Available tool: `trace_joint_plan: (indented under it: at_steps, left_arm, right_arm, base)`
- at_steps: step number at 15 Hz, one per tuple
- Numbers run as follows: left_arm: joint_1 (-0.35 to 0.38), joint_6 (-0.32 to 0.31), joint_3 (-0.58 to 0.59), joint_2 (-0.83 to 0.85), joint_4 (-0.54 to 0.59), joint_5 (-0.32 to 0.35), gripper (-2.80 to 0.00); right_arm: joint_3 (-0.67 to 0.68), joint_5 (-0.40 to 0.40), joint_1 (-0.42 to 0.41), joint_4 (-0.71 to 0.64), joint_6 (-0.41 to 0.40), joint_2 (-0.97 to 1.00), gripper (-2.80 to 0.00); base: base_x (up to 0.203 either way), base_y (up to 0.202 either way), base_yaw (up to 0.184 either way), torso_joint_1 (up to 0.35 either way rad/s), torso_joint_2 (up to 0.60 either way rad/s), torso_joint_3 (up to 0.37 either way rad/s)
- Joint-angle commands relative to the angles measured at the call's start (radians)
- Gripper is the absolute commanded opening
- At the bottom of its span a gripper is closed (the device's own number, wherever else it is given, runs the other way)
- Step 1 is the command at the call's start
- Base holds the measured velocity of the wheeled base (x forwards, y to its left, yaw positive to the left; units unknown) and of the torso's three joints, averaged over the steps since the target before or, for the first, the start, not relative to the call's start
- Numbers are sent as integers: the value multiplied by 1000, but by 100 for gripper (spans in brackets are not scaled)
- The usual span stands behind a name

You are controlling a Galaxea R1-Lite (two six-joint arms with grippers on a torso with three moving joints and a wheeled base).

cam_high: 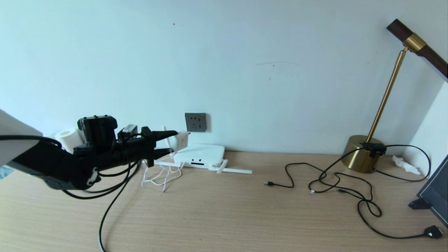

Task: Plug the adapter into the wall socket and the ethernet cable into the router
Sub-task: Hand it to the other hand

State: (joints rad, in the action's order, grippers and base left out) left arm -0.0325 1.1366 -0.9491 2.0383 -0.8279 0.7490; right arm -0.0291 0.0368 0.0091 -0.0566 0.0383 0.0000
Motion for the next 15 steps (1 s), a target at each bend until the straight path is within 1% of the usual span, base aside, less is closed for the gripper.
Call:
trace_joint_plan:
  at_steps: [1,3,4,5,6,8,9,11,12,15]
  left_arm:
    - [-1,24,-1,2,-7,4,-280]
    - [-13,129,-32,9,-9,-6,-280]
    - [-29,184,-46,13,-11,-46,-280]
    - [-49,201,-54,26,-24,-118,-280]
    - [-68,206,-64,56,-60,-184,-280]
    - [-111,211,-87,117,-134,-293,-280]
    - [-134,211,-99,139,-147,-364,-280]
    - [-169,211,-135,186,-154,-483,-280]
    - [-183,215,-160,203,-159,-528,-280]
    - [-197,231,-217,267,-194,-625,-280]
  right_arm:
    - [1,-1,0,0,0,0,0]
    - [0,0,0,0,0,0,0]
    - [0,0,0,0,0,0,0]
    - [0,0,0,0,0,0,0]
    - [0,0,0,0,0,0,0]
    - [1,0,0,0,0,0,0]
    - [0,0,0,0,0,0,0]
    - [1,-1,0,0,0,0,0]
    - [0,0,0,0,0,0,0]
    - [0,0,0,1,0,0,0]
  base:
    - [0,0,0,0,0,0]
    - [0,0,0,0,0,0]
    - [0,0,0,0,0,0]
    - [0,0,0,0,0,0]
    - [0,0,0,0,0,0]
    - [0,0,0,0,0,0]
    - [0,0,0,0,0,0]
    - [0,0,0,0,0,0]
    - [0,0,0,0,0,0]
    - [0,0,0,0,0,0]
